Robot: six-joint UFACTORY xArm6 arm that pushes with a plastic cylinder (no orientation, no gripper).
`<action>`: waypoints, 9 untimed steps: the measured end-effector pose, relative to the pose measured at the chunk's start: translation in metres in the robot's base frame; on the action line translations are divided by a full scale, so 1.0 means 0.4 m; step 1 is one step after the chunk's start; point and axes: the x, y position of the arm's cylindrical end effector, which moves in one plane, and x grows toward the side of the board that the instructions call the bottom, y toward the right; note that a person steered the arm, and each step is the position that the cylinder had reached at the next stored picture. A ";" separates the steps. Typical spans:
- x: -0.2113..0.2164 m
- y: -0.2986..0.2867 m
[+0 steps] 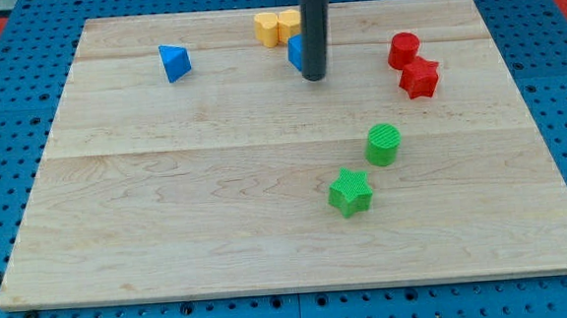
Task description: Move the blue triangle towards the yellow heart
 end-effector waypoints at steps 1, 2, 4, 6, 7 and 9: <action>-0.073 0.005; -0.129 -0.028; 0.115 -0.283; -0.083 -0.659; -0.135 -0.439; -0.085 -0.483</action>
